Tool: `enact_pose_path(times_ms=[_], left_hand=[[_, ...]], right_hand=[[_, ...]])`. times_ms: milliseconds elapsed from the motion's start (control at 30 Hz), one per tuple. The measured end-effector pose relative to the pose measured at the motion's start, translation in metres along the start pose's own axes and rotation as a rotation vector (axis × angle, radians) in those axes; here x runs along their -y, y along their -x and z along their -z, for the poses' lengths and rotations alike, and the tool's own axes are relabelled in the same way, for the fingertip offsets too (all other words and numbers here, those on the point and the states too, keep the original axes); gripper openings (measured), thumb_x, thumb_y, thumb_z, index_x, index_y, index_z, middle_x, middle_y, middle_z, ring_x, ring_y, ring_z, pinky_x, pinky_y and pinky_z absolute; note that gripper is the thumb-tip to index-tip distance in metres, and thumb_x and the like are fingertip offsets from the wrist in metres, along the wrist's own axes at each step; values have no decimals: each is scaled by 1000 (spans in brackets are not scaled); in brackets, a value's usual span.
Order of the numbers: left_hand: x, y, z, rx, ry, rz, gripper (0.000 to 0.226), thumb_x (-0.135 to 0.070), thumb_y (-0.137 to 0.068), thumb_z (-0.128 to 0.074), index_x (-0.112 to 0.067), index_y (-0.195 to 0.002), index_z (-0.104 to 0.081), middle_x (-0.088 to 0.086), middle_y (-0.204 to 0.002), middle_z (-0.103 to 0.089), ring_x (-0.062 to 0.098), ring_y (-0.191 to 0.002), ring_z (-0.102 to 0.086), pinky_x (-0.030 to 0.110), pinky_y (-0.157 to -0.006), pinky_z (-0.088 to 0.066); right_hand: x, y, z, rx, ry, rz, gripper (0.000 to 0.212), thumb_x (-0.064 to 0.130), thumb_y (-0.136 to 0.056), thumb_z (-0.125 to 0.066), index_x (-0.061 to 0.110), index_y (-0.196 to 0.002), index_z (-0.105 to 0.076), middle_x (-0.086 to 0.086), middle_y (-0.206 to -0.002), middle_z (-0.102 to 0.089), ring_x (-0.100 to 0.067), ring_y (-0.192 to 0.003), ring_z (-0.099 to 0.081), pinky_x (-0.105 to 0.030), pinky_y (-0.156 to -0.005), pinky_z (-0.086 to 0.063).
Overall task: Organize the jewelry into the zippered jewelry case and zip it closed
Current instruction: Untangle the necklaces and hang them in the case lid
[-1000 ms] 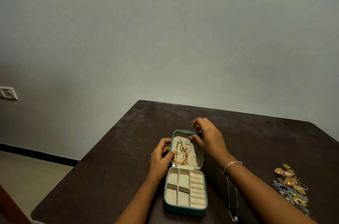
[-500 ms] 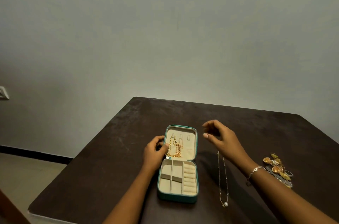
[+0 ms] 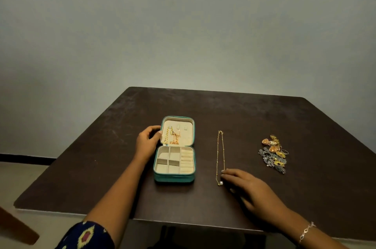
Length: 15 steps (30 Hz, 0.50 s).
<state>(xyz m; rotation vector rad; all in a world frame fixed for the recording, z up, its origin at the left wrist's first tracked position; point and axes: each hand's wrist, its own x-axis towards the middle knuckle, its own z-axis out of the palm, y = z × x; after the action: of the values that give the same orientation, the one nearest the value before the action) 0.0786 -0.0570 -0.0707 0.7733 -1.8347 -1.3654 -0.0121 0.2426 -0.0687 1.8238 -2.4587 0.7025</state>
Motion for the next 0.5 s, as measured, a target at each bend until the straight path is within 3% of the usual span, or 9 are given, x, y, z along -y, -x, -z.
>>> enact_pose_path(times_ms=[100, 167, 233, 300, 367, 500], left_hand=[[-3, -1, 1, 15, -48, 31, 19, -6, -90, -54, -2, -107, -63, 12, -96, -65, 20, -83, -58, 30, -72, -46], [-11, -3, 3, 25, -39, 90, 21, -9, -92, -52, 0, -109, -60, 10, -92, -62, 16, -76, -54, 25, -64, -45], [-24, -10, 6, -2, -67, 90, 25, -13, -92, -52, -1, -113, -57, 10, -98, -60, 20, -82, -54, 26, -62, -46], [-41, -20, 7, -59, -177, -14, 28, -16, -91, -54, -4, -117, -56, 12, -110, -59, 25, -97, -55, 35, -75, -50], [-62, -25, -4, -41, -259, -144, 28, -16, -90, -57, -6, -116, -58, 11, -112, -60, 22, -103, -55, 35, -84, -49], [-98, -20, -55, 205, -380, -320, 19, -13, -85, -63, -10, -104, -65, 6, -101, -67, 14, -90, -59, 24, -78, -45]], right_hand=[[0, 8, -5, -12, 37, 0, 54, 37, -84, -25, 28, -134, -45, 15, -138, -40, 7, -126, -30, -10, -100, -23], [0, 10, -8, -89, 107, 47, 54, 25, -80, -30, 24, -130, -50, 9, -134, -51, -1, -124, -36, -16, -98, -32], [2, 11, -6, -124, 135, 95, 54, 16, -74, -33, 23, -124, -54, 7, -128, -57, -4, -120, -42, -18, -93, -38], [4, 9, -5, -126, 140, 142, 54, 14, -72, -34, 22, -120, -57, 8, -125, -59, -5, -119, -47, -19, -90, -42], [6, 9, -6, -125, 154, 176, 52, 14, -71, -35, 22, -115, -61, 9, -120, -62, -5, -115, -51, -17, -86, -45], [4, 11, -7, -121, 138, 203, 44, 18, -73, -39, 24, -108, -65, 10, -112, -66, -4, -106, -58, -15, -80, -48]])
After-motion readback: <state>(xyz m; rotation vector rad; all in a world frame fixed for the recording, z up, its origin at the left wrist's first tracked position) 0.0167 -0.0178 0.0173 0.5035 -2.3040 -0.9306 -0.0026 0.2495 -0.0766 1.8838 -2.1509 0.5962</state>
